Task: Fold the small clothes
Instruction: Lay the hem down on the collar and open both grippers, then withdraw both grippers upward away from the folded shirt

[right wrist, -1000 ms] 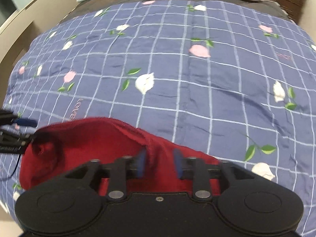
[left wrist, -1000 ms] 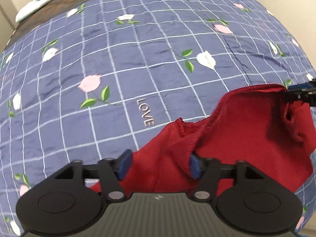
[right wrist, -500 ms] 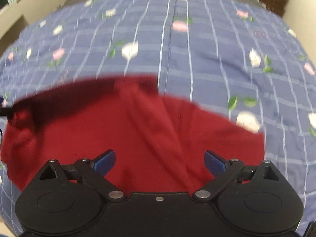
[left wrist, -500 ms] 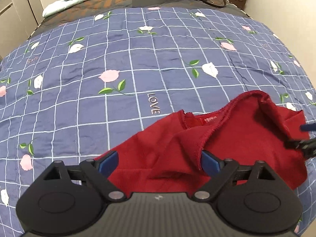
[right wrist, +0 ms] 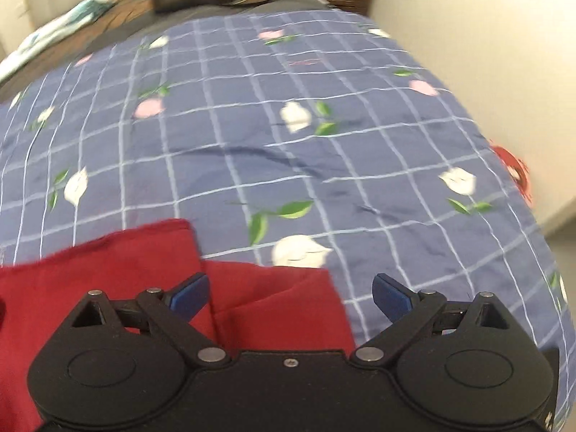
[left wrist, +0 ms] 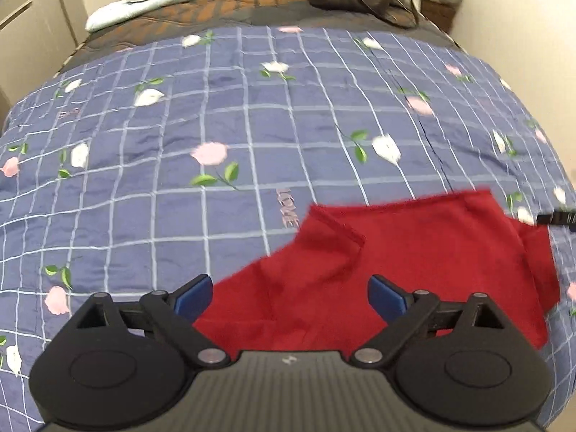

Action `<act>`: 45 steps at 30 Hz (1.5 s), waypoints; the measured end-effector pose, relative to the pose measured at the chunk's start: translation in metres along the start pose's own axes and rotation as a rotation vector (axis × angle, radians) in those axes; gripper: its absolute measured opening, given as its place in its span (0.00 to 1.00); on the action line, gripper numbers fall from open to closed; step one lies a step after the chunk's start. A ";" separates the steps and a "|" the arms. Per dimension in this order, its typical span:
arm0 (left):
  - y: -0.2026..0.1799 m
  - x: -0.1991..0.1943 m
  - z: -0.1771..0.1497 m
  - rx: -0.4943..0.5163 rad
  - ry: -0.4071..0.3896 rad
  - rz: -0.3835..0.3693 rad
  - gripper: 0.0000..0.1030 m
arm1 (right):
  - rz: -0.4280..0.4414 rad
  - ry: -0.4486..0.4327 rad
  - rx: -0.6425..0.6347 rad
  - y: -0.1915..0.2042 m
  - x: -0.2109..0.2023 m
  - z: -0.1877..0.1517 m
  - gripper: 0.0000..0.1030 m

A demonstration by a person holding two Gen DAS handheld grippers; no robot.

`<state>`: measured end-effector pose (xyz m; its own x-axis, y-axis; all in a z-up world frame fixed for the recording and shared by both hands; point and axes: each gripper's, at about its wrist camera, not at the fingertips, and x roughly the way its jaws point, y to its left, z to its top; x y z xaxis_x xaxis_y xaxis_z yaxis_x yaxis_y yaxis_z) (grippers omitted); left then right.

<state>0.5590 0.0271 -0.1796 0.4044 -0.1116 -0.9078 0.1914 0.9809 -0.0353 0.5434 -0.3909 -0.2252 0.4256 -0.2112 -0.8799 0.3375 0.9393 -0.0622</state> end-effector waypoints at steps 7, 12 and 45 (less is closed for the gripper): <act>-0.055 0.050 -0.040 0.254 0.122 0.144 0.94 | 0.030 0.050 -0.006 -0.011 -0.024 -0.060 0.97; -0.056 0.077 -0.041 0.247 0.153 0.295 0.94 | 0.057 0.130 -0.037 -0.011 -0.047 -0.118 0.99; -0.031 0.111 0.001 0.024 0.139 0.492 1.00 | -0.033 0.259 0.098 -0.088 -0.142 -0.247 0.99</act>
<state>0.5986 -0.0163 -0.2788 0.3294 0.3859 -0.8617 0.0291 0.9081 0.4178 0.2460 -0.3770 -0.2108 0.1880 -0.1532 -0.9702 0.4328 0.8996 -0.0582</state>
